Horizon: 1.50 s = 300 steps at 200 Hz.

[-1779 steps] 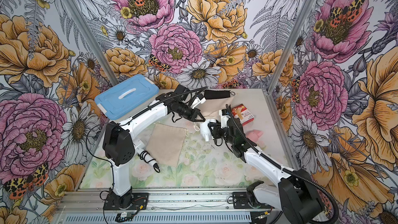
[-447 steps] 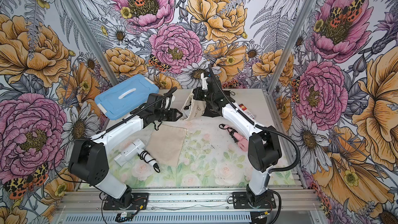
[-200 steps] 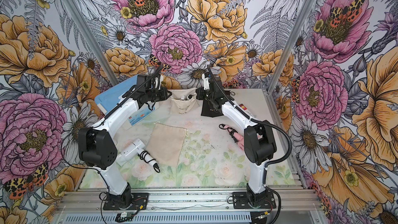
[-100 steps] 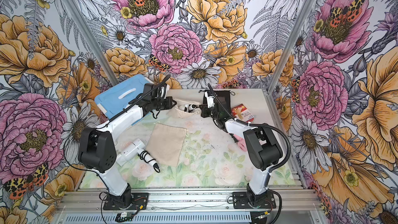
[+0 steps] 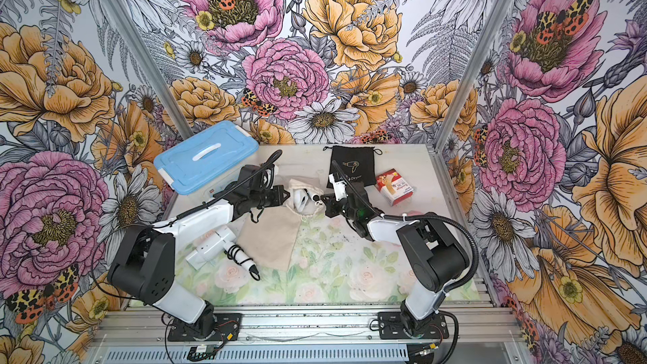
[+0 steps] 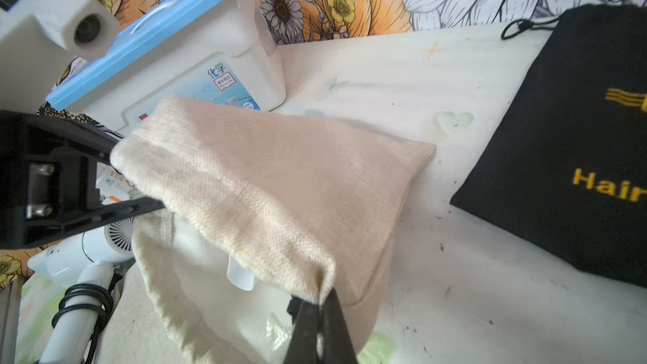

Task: Pack away hair dryers
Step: Place the drawstring bag at the center of the board, then pull the drawstrings on both sides of the drawstring bag.

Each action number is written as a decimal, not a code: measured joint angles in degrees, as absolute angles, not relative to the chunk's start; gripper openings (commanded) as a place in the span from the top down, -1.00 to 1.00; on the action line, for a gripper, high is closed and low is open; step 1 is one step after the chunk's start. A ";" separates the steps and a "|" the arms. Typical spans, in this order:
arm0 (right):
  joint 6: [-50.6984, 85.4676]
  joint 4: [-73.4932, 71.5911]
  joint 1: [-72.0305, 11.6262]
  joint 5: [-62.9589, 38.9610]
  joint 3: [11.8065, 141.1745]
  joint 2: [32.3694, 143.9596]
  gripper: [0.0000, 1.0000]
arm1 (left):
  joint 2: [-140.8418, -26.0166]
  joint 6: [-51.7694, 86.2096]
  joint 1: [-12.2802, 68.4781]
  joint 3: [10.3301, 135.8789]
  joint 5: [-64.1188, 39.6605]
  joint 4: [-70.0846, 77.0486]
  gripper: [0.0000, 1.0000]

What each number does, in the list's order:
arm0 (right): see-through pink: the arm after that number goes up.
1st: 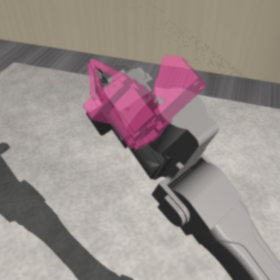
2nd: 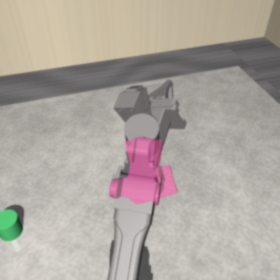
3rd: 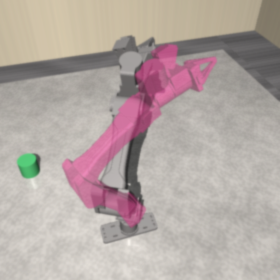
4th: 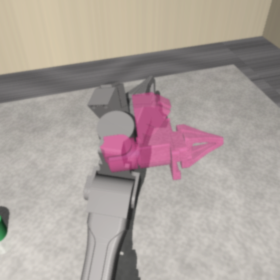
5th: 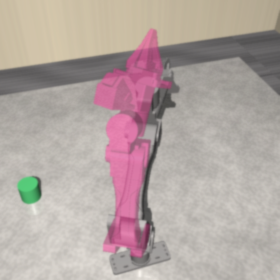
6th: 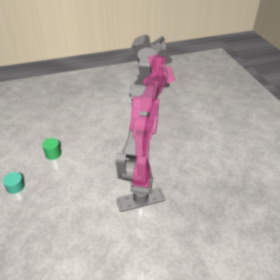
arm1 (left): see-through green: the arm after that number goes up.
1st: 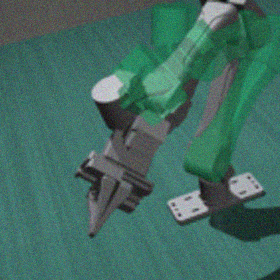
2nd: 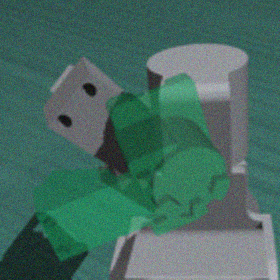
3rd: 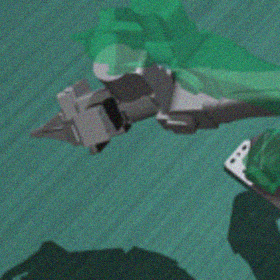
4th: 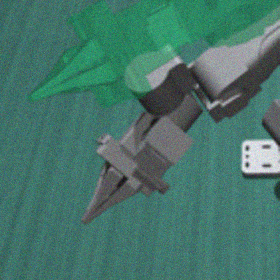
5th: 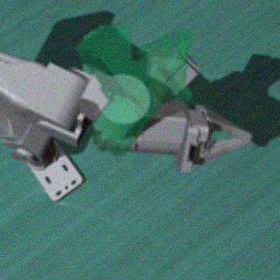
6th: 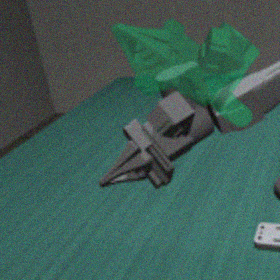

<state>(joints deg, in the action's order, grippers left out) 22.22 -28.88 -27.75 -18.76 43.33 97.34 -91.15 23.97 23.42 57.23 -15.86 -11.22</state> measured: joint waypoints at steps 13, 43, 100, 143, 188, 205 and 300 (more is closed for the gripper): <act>22.20 -29.15 -27.88 -18.74 43.33 98.45 1.00 | -92.05 24.18 23.40 57.14 -14.92 -10.37 1.00; 20.88 -28.75 -27.90 -18.44 44.38 101.01 1.00 | -93.60 24.34 23.16 57.17 -13.28 -7.77 1.00; 17.47 -29.63 -27.81 -16.12 50.85 104.40 0.39 | -95.00 24.12 20.64 60.14 -11.46 -4.84 0.97; 17.74 -30.81 -27.79 -15.40 43.42 97.41 -0.37 | -91.44 24.23 25.32 58.33 -11.27 -5.89 0.01; 21.63 -30.33 -28.62 -12.73 32.23 82.43 -0.34 | -79.33 24.77 31.86 52.84 -8.25 -10.72 -0.04; 23.24 -30.06 -29.34 -11.51 30.57 81.32 -0.30 | -75.57 26.11 32.14 49.84 -6.50 -12.69 -0.04; 34.13 -31.68 -33.76 -3.81 29.91 91.29 -0.06 | -66.19 35.68 31.83 40.47 3.79 -22.63 0.00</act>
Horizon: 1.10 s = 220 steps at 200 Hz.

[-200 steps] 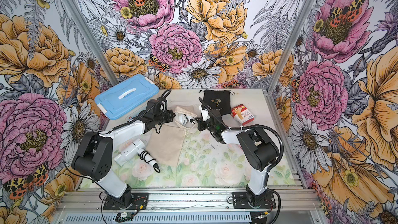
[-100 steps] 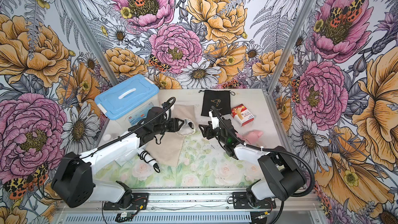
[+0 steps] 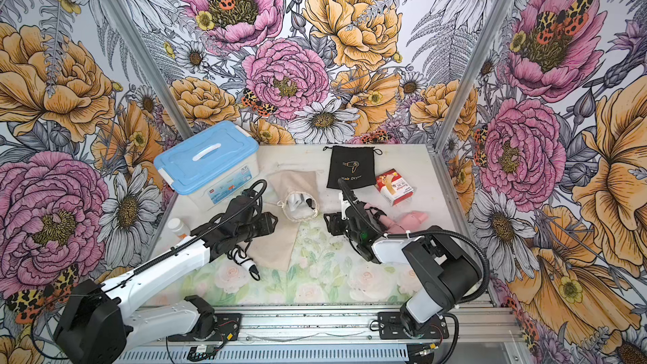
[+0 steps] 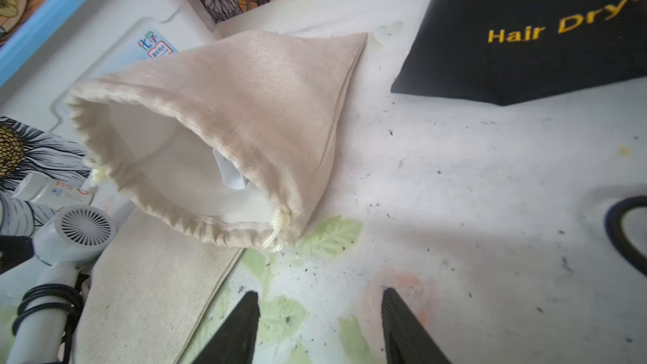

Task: Pack away hair dryers
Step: Pull the drawstrings on both sides of the drawstring bag.

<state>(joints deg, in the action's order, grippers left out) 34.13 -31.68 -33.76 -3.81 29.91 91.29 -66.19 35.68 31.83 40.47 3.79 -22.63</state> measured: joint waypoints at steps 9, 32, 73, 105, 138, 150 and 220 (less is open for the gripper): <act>35.07 -32.14 -34.06 -3.18 29.93 92.29 -0.03 | -66.19 35.90 31.24 40.47 3.81 -22.50 0.01; 36.69 -32.51 -35.18 -2.11 30.33 93.93 0.01 | -66.37 36.40 28.03 40.47 2.57 -21.45 0.02; 38.13 -32.42 -38.50 0.89 33.65 95.31 0.04 | -67.33 37.80 23.86 40.45 -0.97 -17.98 0.02; 39.44 -30.46 -40.64 3.27 36.99 96.66 0.04 | -68.45 38.68 23.81 40.45 -3.16 -16.36 0.02; 41.21 -26.76 -41.45 4.99 40.69 99.74 0.06 | -68.49 39.11 23.64 40.45 -4.58 -14.50 0.02; 41.58 -25.56 -41.45 5.50 41.71 100.71 0.11 | -68.49 39.11 23.38 40.45 -5.08 -13.89 0.02; 43.18 -22.04 -41.45 5.80 45.41 104.42 0.91 | -68.49 39.07 21.43 40.36 -7.40 -11.44 0.03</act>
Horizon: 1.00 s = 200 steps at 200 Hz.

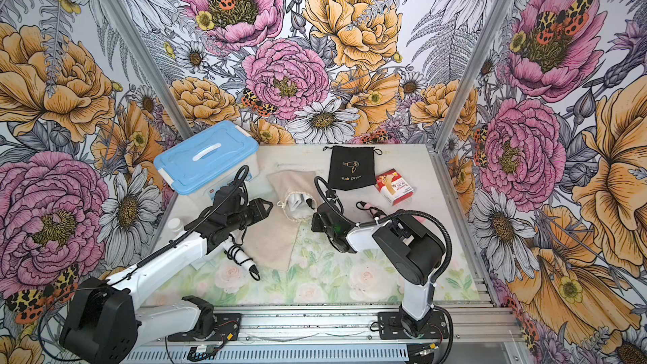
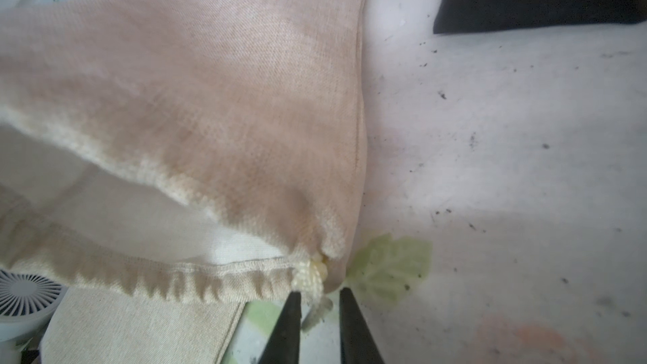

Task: Pack away hair dryers
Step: Pull the drawstrings on both sides of the drawstring bag.

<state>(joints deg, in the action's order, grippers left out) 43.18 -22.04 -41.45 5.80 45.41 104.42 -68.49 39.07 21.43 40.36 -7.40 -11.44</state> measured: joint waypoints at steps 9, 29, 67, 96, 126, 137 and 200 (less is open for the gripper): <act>42.74 -22.09 -41.45 5.80 45.52 104.42 1.00 | -68.49 39.07 21.23 40.16 -7.62 -10.79 0.03; 42.17 -22.59 -41.25 5.50 45.54 104.40 1.00 | -68.49 39.07 20.88 39.75 -8.27 -10.41 0.03; 41.15 -25.58 -39.62 2.28 42.94 103.15 1.00 | -68.49 38.85 20.18 39.64 -8.71 -10.41 0.03; 40.86 -29.50 -37.19 -2.26 39.90 102.26 1.00 | -68.49 38.61 19.44 39.64 -9.04 -10.44 0.04; 40.82 -32.34 -34.89 -6.61 38.13 102.21 1.00 | -68.51 38.44 19.25 39.64 -9.76 -10.44 0.04; 40.82 -33.43 -34.13 -7.97 37.60 102.10 1.00 | -68.69 38.44 19.25 39.64 -10.00 -10.44 0.04; 39.57 -38.74 -31.33 -16.34 35.77 101.60 1.00 | -71.59 38.44 19.27 39.64 -12.12 -10.28 -0.02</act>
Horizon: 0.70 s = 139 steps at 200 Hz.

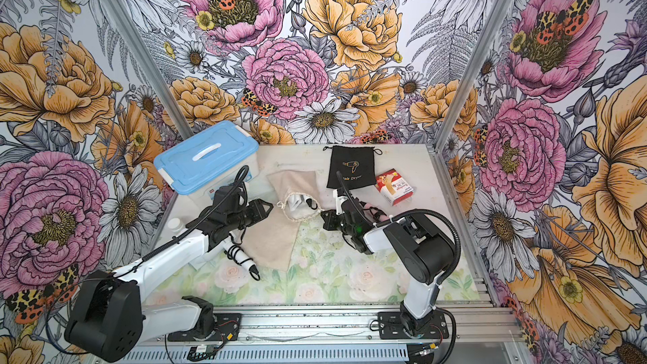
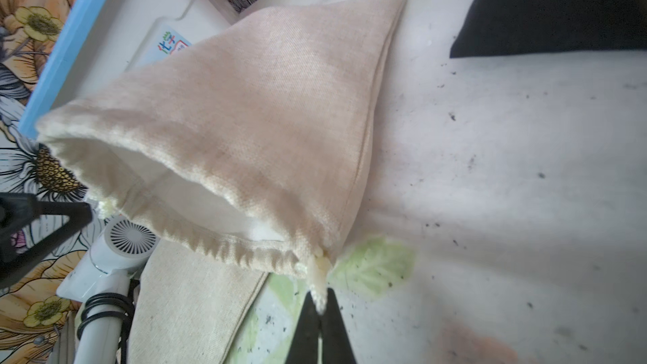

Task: Pack away hair dryers
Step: Pull the drawstrings on both sides of the drawstring bag.

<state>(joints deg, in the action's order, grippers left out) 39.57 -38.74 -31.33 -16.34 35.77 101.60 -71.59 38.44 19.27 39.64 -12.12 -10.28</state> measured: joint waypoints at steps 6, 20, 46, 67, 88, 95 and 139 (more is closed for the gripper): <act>39.51 -39.16 -31.29 -16.78 35.77 101.60 1.00 | -71.85 38.44 19.27 39.64 -12.58 -10.04 -0.03; 39.38 -39.83 -31.29 -17.54 35.77 101.65 1.00 | -72.42 38.39 19.40 39.64 -13.78 -9.28 -0.07; 39.35 -40.64 -31.22 -18.57 35.77 101.78 1.00 | -73.45 36.99 20.47 39.88 -14.92 -7.53 -0.06; 39.35 -41.80 -31.03 -19.25 35.64 101.97 1.00 | -75.66 35.42 22.06 41.71 -14.92 -7.35 -0.06; 39.35 -42.94 -31.03 -19.86 35.16 102.15 1.00 | -77.93 34.54 22.87 43.46 -14.92 -6.96 -0.05; 39.35 -43.20 -31.03 -19.97 34.96 102.15 1.00 | -78.56 34.57 22.87 43.90 -14.87 -6.94 -0.05; 39.38 -44.97 -30.65 -21.17 34.52 102.61 1.00 | -80.12 38.94 20.93 44.16 -14.98 -5.43 -0.06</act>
